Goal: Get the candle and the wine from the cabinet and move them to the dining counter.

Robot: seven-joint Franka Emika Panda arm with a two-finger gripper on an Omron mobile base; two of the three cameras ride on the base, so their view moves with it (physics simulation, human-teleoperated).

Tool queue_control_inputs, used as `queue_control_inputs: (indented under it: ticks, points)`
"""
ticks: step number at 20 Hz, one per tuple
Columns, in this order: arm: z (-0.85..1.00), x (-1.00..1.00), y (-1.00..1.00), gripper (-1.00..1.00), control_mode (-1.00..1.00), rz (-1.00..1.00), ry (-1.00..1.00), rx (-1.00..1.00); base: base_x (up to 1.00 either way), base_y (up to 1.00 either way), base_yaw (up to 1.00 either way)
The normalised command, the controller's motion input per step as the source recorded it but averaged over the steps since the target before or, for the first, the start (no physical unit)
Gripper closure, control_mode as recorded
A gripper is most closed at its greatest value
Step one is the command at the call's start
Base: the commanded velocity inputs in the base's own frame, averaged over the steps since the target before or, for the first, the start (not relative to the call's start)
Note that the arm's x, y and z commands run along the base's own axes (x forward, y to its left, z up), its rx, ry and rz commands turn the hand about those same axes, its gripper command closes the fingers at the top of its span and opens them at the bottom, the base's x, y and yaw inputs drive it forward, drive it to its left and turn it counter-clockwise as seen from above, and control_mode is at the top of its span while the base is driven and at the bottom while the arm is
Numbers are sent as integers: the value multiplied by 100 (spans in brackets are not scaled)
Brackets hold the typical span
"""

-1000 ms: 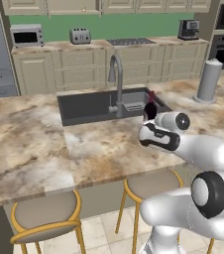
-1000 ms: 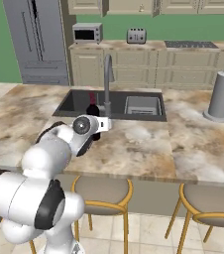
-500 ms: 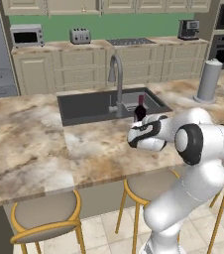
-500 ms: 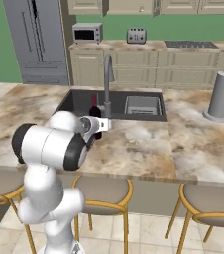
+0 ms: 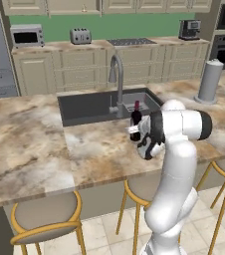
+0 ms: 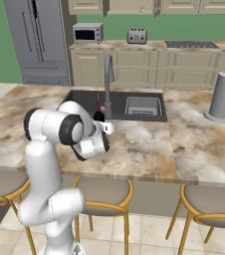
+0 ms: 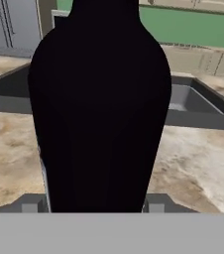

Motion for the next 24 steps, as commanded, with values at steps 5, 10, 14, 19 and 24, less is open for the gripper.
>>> queue_control_inputs:
  ticks: [5,10,14,19,24]
  points:
    - [-43,43,-1,100,-100,0,0,0,0,0,0]
    - [-34,42,0,100,-100,0,0,0,0,0,0]
    - [-27,31,0,100,-100,0,0,0,0,0,0]
    - [-19,10,0,100,-100,0,0,-1,0,0,0]
    - [-7,-2,3,100,-100,0,-12,-8,0,0,0]
